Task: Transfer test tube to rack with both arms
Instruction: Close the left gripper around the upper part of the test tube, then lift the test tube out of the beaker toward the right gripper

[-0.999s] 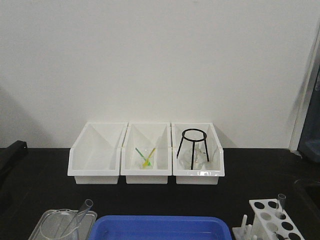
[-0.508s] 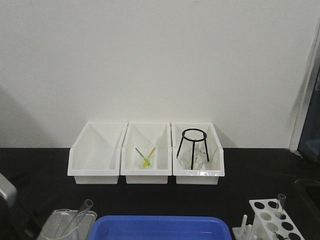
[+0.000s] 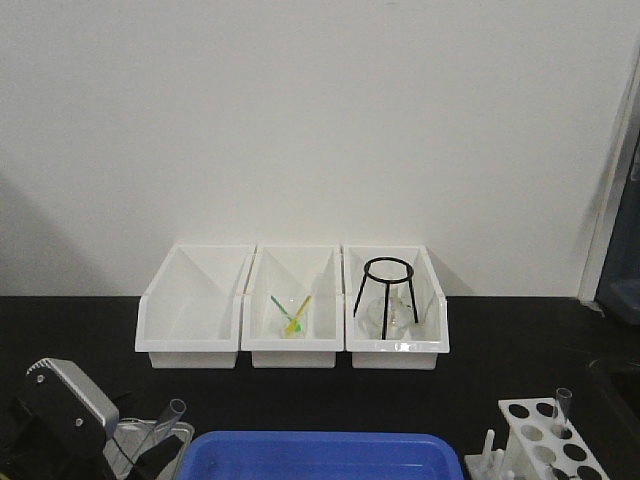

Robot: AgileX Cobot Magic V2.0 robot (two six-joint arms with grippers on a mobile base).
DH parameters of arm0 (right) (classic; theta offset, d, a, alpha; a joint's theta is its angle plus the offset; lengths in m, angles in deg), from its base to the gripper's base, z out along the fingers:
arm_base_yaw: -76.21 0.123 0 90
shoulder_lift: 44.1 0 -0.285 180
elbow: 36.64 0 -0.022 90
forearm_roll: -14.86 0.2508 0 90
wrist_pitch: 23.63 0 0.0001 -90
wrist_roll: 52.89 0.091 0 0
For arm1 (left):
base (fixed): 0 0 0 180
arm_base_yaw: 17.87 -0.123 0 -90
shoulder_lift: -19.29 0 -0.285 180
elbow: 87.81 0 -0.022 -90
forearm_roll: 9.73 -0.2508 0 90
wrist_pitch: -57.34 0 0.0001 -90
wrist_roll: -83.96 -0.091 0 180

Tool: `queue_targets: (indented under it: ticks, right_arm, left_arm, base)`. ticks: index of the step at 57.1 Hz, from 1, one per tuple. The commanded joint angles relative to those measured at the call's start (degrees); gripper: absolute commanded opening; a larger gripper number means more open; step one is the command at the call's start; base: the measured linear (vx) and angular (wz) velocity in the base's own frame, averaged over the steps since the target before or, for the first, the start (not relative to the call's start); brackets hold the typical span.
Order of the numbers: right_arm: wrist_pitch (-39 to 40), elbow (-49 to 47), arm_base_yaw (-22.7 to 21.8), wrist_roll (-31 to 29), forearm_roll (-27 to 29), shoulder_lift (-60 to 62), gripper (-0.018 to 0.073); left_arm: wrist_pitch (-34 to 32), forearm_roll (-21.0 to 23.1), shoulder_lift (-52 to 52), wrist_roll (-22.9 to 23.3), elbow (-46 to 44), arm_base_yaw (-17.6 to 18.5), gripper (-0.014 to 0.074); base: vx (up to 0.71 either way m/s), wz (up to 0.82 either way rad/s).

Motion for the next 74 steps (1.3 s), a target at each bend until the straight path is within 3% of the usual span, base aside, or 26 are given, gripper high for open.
queue_targets:
  ticks: [1, 31, 32, 41, 53, 65, 71, 74]
  right_arm:
    - [5.2, -1.7, -0.3, -0.3, -0.9, 0.2, 0.0468]
    - [5.0, -1.7, -0.3, -0.4, -0.9, 0.2, 0.0468]
    - [5.0, -1.7, -0.3, -0.4, -0.9, 0.2, 0.0468]
    - [5.0, -1.7, -0.3, -0.4, -0.9, 0.2, 0.0468]
    - [5.0, -1.7, -0.3, -0.3, -0.8, 0.2, 0.0468]
    - [5.2, -1.9, -0.3, 0.7, -2.0, 0.2, 0.0468]
    - [3.3, -3.1, -0.1, 3.5, -7.6, 0.2, 0.0468]
    - [2.0, -4.0, 1.0, 6.8, -12.2, 0.1, 0.0468]
  left_arm:
    - [-7.2, 0.7, -1.2, 0.9, -1.8, 0.0, 0.0522]
    - [-9.1, 2.9, -11.5, -2.5, -9.1, 0.0, 0.0507]
    - [-9.2, 2.9, -11.6, -4.0, -9.1, 0.0, 0.0445]
    - [-9.2, 2.9, -11.6, -5.5, -9.1, 0.0, 0.0277]
    - [-9.4, 2.9, -11.2, -5.5, -9.1, 0.0, -0.0012]
    - [-10.0, 2.8, -2.5, -2.9, -9.3, 0.0, -0.0008]
    - [-7.7, 1.8, 3.8, 1.3, -11.6, 0.0, -0.0008]
    - [-5.4, 0.2, 6.8, 5.8, -14.0, 0.1, -0.0008]
  base:
    - [0.0, 0.0]
    - [0.0, 0.0]
    - [0.0, 0.0]
    - [0.0, 0.0]
    - [0.0, 0.0]
    - [0.0, 0.0]
    - [0.0, 0.0]
    - [0.0, 0.0]
